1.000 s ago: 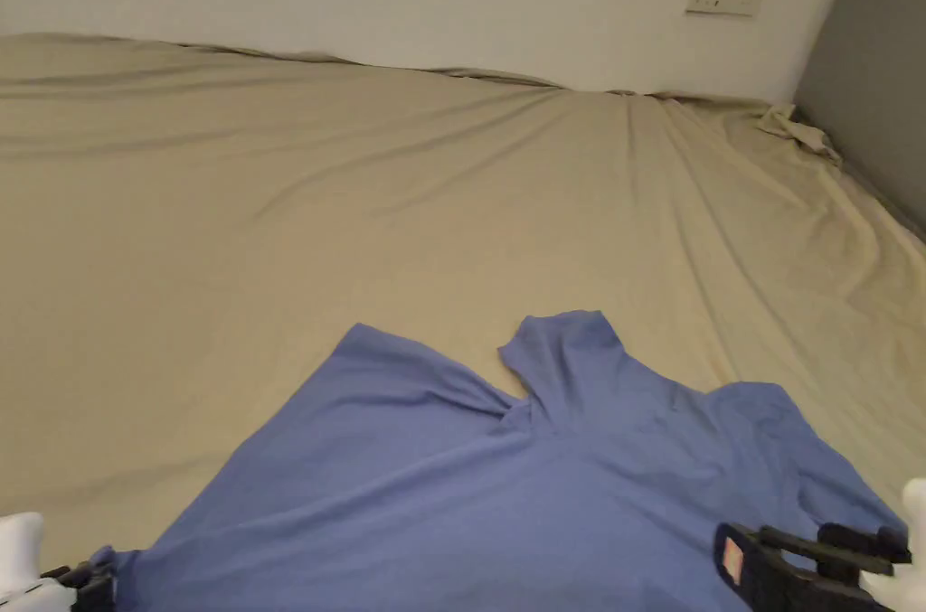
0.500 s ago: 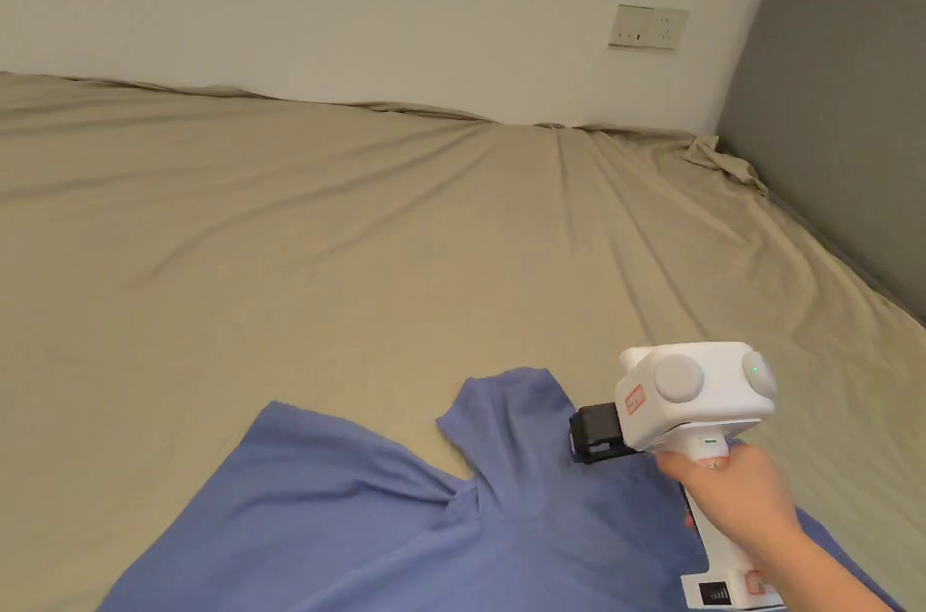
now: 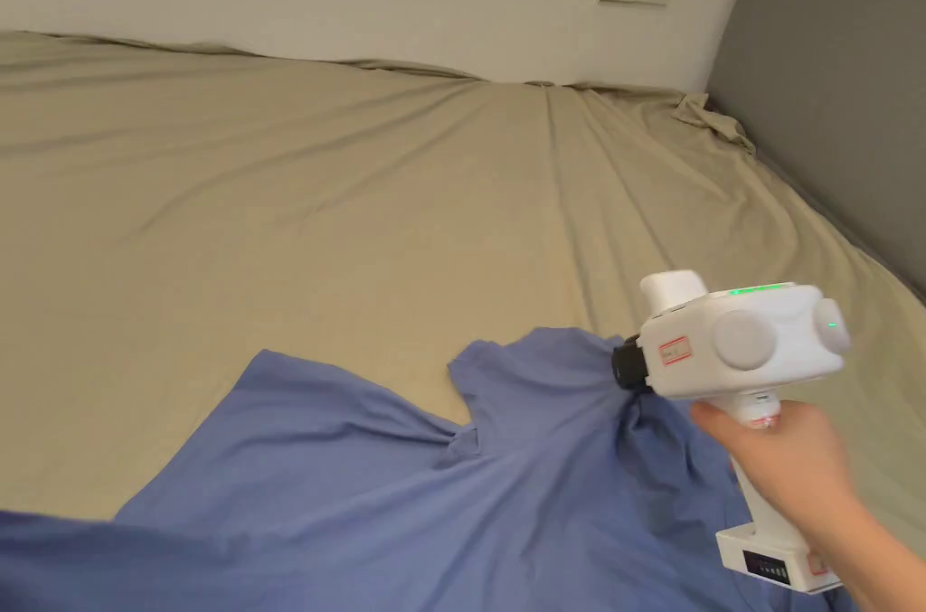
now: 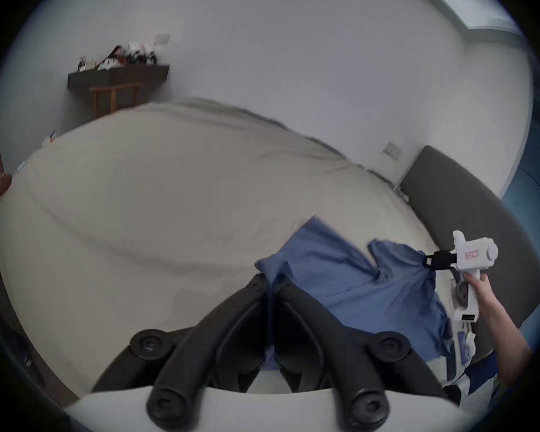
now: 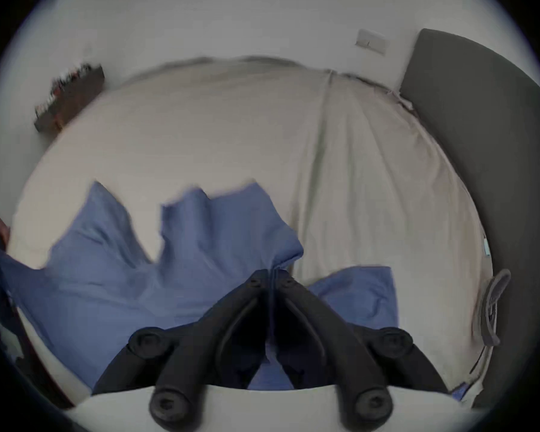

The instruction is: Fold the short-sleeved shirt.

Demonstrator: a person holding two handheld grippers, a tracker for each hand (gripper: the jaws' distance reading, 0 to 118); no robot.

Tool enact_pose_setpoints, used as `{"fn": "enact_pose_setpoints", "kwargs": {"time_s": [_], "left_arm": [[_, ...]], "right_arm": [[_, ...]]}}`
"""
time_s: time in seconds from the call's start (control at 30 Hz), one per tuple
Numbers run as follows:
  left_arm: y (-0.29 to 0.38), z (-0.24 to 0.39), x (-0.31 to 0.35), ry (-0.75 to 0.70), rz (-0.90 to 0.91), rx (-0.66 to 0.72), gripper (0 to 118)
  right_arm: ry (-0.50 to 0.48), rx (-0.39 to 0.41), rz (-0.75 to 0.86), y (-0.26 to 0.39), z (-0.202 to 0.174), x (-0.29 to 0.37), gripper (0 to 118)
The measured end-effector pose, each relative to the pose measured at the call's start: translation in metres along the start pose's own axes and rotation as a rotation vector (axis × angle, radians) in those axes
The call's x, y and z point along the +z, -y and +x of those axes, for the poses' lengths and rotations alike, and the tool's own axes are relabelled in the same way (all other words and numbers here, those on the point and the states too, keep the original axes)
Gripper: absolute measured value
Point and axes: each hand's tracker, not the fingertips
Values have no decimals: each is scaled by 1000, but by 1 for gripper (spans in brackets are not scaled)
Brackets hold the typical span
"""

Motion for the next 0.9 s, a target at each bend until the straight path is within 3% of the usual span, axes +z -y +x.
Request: {"fn": "enact_pose_setpoints", "kwargs": {"time_s": [0.2, 0.33, 0.57, 0.73, 0.9], "left_arm": [[-73, 58, 41, 121, 160, -146, 0], [-147, 101, 91, 227, 315, -173, 0], [-247, 179, 208, 248, 567, -352, 0], [-289, 206, 260, 164, 643, -450, 0], [-315, 207, 273, 101, 663, -458, 0]], "right_arm": [[-44, -101, 389, -13, 20, 175, 5], [2, -95, 695, -21, 21, 313, 5], [46, -48, 994, -42, 19, 488, 5], [49, -45, 1078, -62, 23, 545, 5], [39, -53, 1099, -92, 27, 559, 5]]}}
